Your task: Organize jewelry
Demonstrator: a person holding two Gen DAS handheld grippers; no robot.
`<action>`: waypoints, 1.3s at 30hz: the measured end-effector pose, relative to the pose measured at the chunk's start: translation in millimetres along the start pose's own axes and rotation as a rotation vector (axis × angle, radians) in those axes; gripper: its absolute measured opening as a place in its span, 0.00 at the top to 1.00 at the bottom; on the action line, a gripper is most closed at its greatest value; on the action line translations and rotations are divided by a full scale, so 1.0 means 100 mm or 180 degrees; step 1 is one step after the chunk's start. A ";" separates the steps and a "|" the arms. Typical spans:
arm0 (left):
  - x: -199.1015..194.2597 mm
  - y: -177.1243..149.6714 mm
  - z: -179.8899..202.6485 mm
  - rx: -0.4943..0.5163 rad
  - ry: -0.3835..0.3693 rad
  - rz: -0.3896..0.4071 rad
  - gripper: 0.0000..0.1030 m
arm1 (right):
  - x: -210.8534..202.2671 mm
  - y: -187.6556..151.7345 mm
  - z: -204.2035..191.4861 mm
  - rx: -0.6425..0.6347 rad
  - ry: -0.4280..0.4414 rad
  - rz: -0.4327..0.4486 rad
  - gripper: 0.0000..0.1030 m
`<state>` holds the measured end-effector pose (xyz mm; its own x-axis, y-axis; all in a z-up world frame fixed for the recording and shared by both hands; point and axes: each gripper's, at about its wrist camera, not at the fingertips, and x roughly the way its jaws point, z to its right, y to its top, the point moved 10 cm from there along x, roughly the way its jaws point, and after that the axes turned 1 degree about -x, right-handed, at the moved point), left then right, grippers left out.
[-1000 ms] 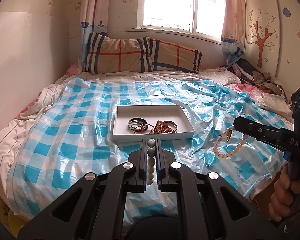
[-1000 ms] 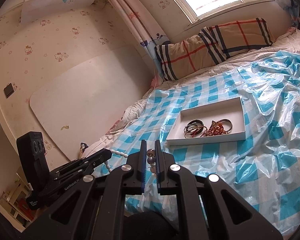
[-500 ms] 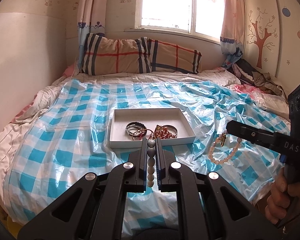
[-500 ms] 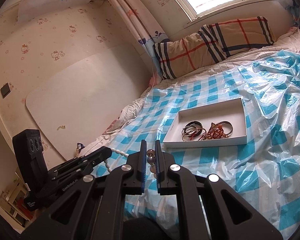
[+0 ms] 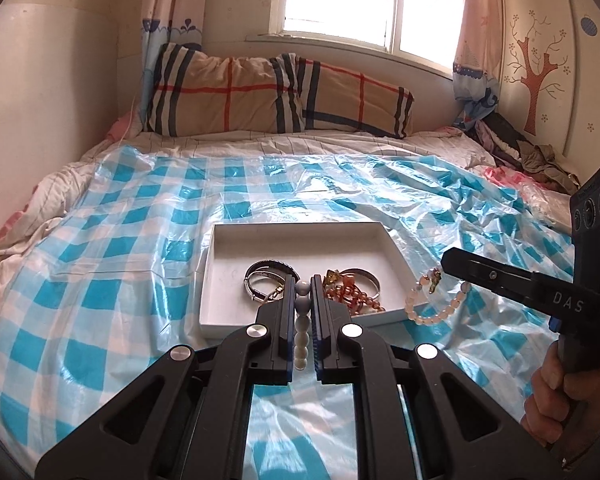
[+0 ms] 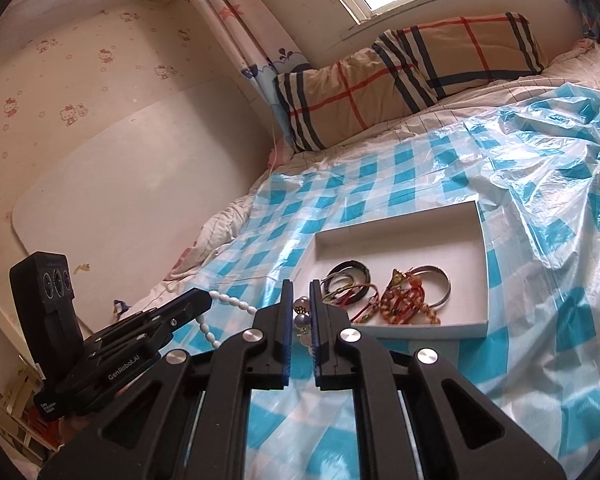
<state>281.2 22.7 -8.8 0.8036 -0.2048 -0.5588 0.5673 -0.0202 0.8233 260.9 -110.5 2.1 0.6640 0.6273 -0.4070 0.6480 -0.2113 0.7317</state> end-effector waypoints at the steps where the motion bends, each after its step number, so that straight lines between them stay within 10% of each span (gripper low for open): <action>1: 0.10 0.01 -0.01 -0.0009 -0.0006 -0.0018 0.93 | 0.07 0.03 0.04 -0.0001 -0.0010 -0.0006 0.91; 9: 0.67 0.12 -0.02 -0.0035 -0.0054 -0.0044 0.93 | 0.53 0.14 0.29 -0.0019 -0.0070 -0.0073 0.91; 11: 0.82 0.17 -0.01 -0.0035 -0.0051 -0.0036 0.93 | 0.63 0.14 0.37 -0.0034 -0.0144 -0.0100 0.69; 17: 1.08 0.13 -0.03 -0.0039 0.0012 -0.0239 0.76 | 0.60 0.09 0.46 -0.0070 -0.0270 -0.0131 0.67; 27: 0.01 -0.43 0.06 0.0171 0.0204 -0.0351 0.35 | -0.36 -0.47 0.11 -0.0359 -0.0630 -0.0272 0.53; 39: -1.52 -1.13 0.32 0.0245 0.0356 -0.0280 0.18 | -1.60 -1.26 -0.47 -0.0403 -0.0937 -0.0061 0.45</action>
<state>89.6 24.6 -13.9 0.7689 -0.0888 -0.6332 0.6244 -0.1089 0.7734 55.9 -148.9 0.6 0.7436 0.3825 -0.5485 0.6221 -0.0950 0.7771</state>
